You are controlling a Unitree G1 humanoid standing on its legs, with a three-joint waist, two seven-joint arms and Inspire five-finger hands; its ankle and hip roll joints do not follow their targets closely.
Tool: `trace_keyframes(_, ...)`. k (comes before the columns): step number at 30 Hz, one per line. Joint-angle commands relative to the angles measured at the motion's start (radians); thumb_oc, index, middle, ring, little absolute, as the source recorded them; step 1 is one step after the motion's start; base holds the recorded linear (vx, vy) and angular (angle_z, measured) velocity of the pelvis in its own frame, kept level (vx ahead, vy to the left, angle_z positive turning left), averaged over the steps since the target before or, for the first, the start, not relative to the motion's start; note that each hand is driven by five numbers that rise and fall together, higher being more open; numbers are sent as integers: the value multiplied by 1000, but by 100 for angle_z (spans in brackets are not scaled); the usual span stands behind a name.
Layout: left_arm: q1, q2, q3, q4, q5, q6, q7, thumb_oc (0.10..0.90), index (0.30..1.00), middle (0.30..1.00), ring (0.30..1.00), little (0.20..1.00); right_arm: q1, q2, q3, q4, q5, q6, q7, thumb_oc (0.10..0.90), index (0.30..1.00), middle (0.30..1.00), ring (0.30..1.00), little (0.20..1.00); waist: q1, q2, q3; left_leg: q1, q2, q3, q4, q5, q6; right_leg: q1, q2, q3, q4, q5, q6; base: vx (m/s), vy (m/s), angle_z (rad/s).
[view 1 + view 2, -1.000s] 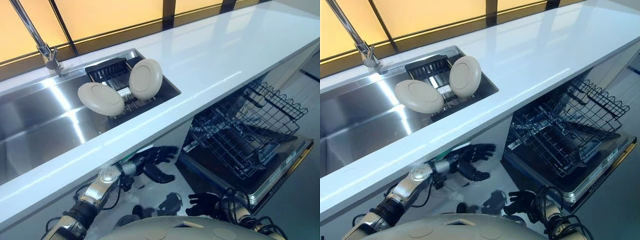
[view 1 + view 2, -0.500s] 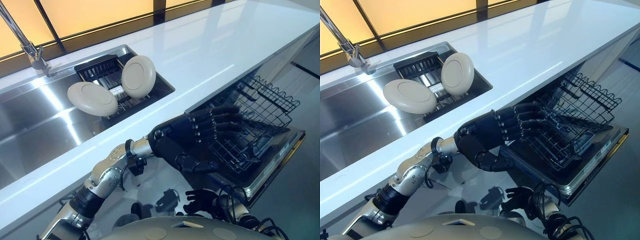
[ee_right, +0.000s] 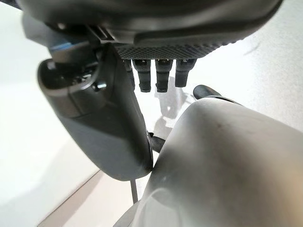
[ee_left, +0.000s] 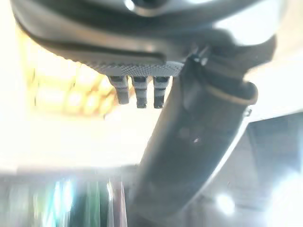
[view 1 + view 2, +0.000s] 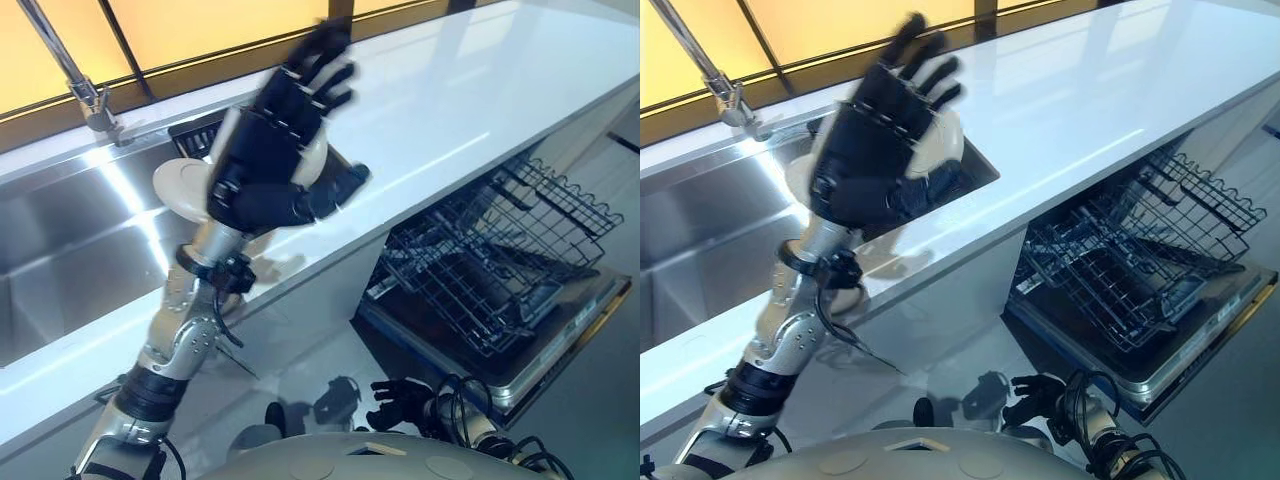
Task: Pick up plates and place into dishwasher.
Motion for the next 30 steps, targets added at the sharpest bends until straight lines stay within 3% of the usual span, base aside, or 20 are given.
trace_keyframes(1, -35, 93, 149, -29, 413, -78, 210, 800, 900, 900, 900, 900, 50, -13, 0, 54, -11, -37, 2, 800, 900, 900, 900, 900, 34, 16, -45, 16, -70, -20, 1, -121, 30, -73, 93, -35, 13, 26, -14, 27, 28, 11)
trace_keyframes(2, -31, 133, 171, 1, 470, -43, 252, 800, 900, 900, 900, 900, 50, -15, -4, 66, -11, -47, 2, 800, 900, 900, 900, 900, 36, 18, -48, 15, -70, -22, 1, -120, 29, -72, 93, -37, 13, 24, -13, 25, 29, 10)
trace_keyframes(5, 3, 227, 233, 96, 597, -19, 320, 800, 900, 900, 900, 900, 48, -20, -21, 87, -8, -60, 3, 800, 900, 900, 900, 900, 45, 24, -54, 15, -70, -19, 1, -116, 28, -71, 90, -44, 13, 23, -13, 38, 42, 13)
trace_keyframes(11, 69, 332, 298, 183, 800, 19, 395, 800, 900, 900, 900, 900, 32, -31, -41, 121, -5, -62, 8, 800, 900, 900, 900, 900, 60, 34, -56, 17, -71, -21, 1, -113, 27, -69, 86, -45, 15, 20, -14, 27, 45, 3)
trace_keyframes(23, 113, 479, 306, 273, 1013, 79, 308, 800, 900, 900, 900, 900, 18, -61, -52, 93, -23, -27, 36, 800, 900, 900, 900, 900, 58, 58, -56, 28, -82, -29, 1, -115, 32, -73, 73, -38, 38, 13, -6, 22, 46, 5)
trace_keyframes(30, 61, 547, 262, 339, 1025, 88, 238, 800, 900, 900, 900, 900, 9, -77, -45, 78, -35, -16, 53, 800, 900, 900, 900, 900, 44, 68, -61, 36, -89, -26, 1, -121, 38, -75, 70, -29, 47, 11, 1, 30, 39, 1)
